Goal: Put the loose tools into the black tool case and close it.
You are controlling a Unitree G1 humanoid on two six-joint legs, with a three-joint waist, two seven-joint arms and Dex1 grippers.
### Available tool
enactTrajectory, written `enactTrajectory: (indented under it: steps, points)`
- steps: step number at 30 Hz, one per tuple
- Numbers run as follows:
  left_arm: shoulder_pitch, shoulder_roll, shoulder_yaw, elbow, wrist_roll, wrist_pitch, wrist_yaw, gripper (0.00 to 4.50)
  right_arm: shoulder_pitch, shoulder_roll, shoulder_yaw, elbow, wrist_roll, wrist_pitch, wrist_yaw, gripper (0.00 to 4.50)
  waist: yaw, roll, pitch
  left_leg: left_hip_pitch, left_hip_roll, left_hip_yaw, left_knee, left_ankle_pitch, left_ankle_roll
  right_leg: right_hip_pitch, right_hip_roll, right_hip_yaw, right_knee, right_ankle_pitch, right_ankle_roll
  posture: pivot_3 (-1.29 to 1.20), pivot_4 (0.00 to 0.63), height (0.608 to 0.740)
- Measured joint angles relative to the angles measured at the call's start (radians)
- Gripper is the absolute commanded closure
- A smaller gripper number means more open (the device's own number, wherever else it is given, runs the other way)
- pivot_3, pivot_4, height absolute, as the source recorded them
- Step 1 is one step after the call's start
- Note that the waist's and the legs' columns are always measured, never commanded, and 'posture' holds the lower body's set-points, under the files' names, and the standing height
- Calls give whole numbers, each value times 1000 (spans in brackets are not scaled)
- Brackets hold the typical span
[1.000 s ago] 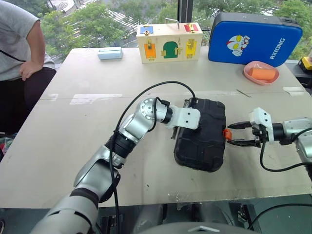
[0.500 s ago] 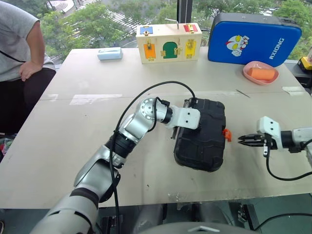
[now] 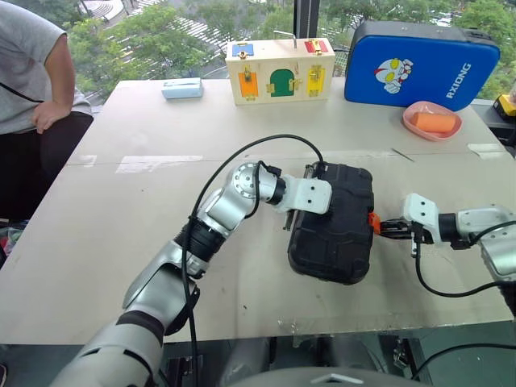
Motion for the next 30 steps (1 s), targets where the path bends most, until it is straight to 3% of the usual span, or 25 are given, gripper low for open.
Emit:
enactTrajectory:
  steps: [10, 20, 30]
  points:
    - [0, -12, 0, 8, 0, 1, 3, 4500, 40, -134, -93, -10, 40, 4, 28, 4417, 13, 0, 0, 0, 0, 0, 0, 0, 0, 0, 0, 0, 0, 0, 0, 0, 150, 735]
    - [-20, -38, -2, 44, 0, -2, 3, 4500, 1, -14, 2, -13, -2, 22, -16, 4417, 20, 0, 0, -1, -1, 0, 1, 0, 0, 0, 0, -1, 0, 0, 0, 0, 150, 735]
    - [-38, -53, -2, 79, 8, -21, 3, 4500, -18, 10, 7, -51, -2, 122, -23, 4417, 8, 0, 0, 0, -1, 0, 1, 0, 0, 0, 0, 0, 0, 0, 0, 0, 150, 735]
